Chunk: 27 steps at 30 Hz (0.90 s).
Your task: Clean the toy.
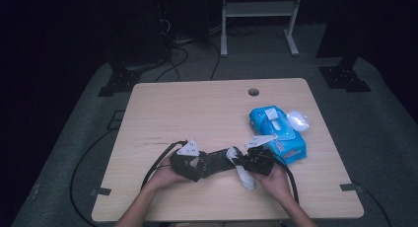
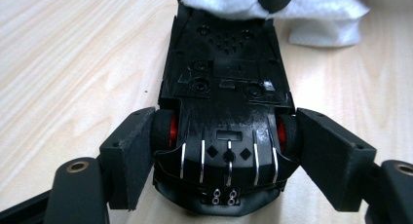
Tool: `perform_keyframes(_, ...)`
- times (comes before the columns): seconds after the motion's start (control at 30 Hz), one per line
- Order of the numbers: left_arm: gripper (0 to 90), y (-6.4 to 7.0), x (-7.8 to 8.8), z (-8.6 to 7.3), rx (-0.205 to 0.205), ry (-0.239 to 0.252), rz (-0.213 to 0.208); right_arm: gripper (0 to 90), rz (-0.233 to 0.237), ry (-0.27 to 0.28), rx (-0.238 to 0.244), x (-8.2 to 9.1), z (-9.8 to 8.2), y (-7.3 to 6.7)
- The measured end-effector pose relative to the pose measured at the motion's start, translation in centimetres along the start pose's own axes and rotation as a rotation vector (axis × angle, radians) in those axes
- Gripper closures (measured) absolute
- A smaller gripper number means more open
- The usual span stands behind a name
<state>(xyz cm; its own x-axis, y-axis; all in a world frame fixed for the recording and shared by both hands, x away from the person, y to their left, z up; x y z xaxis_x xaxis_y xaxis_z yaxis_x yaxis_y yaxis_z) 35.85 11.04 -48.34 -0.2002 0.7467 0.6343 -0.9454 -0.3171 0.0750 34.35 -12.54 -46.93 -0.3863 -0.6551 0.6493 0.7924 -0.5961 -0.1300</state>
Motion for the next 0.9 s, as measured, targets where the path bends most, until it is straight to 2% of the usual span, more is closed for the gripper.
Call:
perform_keyframes(0.17,23.6,-0.4,0.2,-0.1,0.045,0.016,-0.025,82.8,-0.002,-0.008,0.034,0.0,-0.2,-0.6)
perform_keyframes(0.27,21.1,-0.6,0.3,-0.2,0.08,-0.001,-0.03,82.7,0.001,-0.004,0.034,0.1,-0.2,-0.5)
perform_keyframes(0.33,18.2,-0.8,0.4,-0.3,0.104,0.005,-0.035,82.7,0.001,-0.018,0.036,0.0,-0.4,-0.5)
perform_keyframes(0.47,18.1,-1.1,0.4,-0.3,0.126,0.006,-0.031,82.7,0.01,-0.012,0.024,0.1,-0.7,-0.3)
perform_keyframes(0.63,19.8,-1.0,-0.1,-0.4,0.106,-0.036,-0.018,82.8,0.035,0.015,0.005,0.4,-0.3,-0.5)
perform_keyframes(0.77,20.7,-0.8,-0.1,-0.3,0.085,-0.027,-0.009,82.7,0.054,-0.001,0.012,0.3,-0.2,-0.6)
perform_keyframes(0.9,23.8,-0.7,-0.1,-0.3,0.079,-0.019,-0.027,82.8,0.088,0.017,-0.025,0.3,0.4,-0.5)
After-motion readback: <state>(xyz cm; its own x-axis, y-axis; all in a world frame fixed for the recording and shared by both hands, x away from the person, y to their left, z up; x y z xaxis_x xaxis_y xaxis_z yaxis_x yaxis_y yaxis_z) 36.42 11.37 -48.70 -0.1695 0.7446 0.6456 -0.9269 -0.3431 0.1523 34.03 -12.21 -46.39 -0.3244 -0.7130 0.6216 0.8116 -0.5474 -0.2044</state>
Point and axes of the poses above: each handheld gripper's, and its own axes: x roughly backward along the jaws, z roughly out of its top, y roughly to its right, the point moved 3 cm from there along -x, roughly forward along the jaws, and after that the axes turned 2 degrees about x, right-handed, at the moved point
